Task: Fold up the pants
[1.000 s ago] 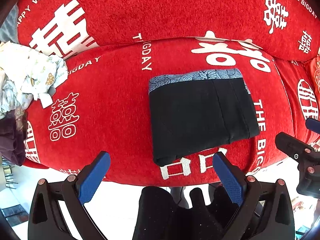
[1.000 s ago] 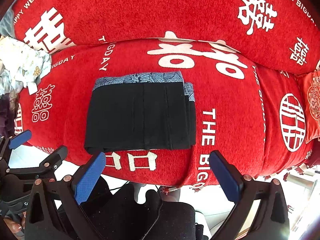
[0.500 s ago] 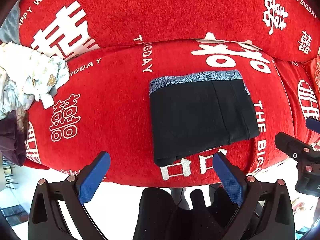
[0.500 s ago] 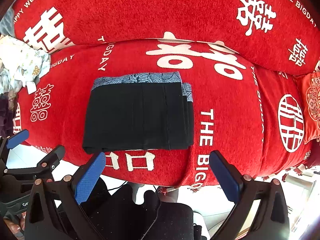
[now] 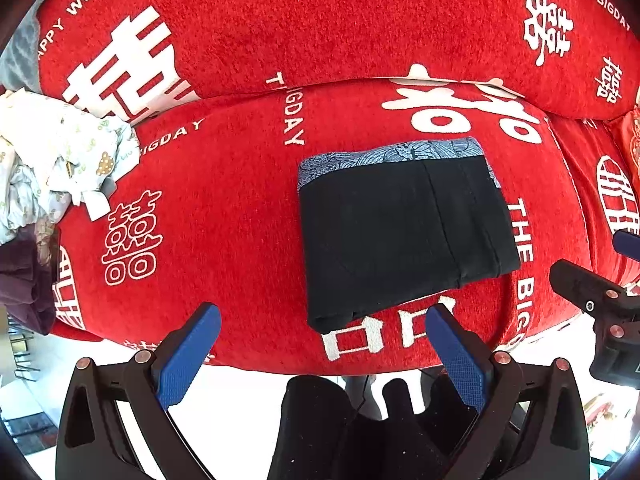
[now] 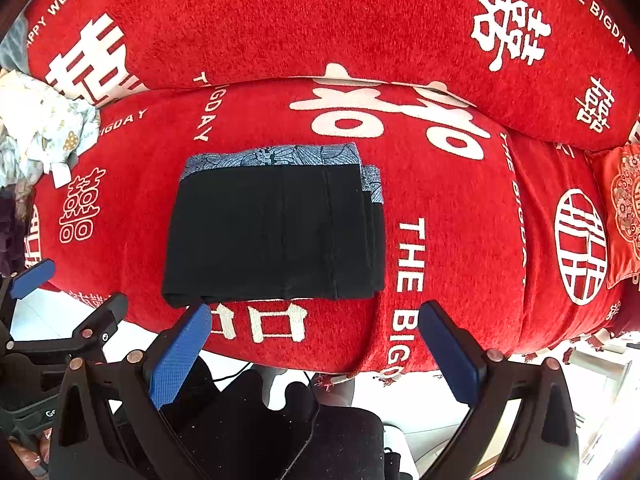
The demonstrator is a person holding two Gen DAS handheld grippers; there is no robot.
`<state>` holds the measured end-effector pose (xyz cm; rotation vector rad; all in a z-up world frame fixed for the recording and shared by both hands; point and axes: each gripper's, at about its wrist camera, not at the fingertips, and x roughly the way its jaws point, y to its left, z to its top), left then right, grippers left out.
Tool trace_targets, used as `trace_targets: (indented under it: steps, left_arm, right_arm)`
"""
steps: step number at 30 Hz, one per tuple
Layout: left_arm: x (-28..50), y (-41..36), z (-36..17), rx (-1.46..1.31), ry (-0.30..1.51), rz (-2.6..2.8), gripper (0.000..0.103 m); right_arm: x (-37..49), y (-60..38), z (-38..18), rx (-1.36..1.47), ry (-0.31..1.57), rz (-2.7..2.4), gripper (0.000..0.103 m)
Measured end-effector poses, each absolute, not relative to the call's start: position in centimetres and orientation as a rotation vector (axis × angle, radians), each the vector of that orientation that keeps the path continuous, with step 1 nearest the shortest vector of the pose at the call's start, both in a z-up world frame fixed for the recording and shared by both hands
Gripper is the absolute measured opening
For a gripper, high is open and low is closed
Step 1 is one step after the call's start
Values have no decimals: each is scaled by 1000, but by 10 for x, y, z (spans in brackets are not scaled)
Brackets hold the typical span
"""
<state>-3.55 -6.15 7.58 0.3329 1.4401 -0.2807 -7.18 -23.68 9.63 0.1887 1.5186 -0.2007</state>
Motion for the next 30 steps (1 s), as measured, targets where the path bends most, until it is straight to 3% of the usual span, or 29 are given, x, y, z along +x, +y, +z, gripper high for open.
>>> trace_targets:
  steps: [30]
  left_arm:
    - [-28, -59, 66, 310, 1439, -310, 103]
  right_arm:
    - [-58, -231, 89, 159, 1542, -192, 103]
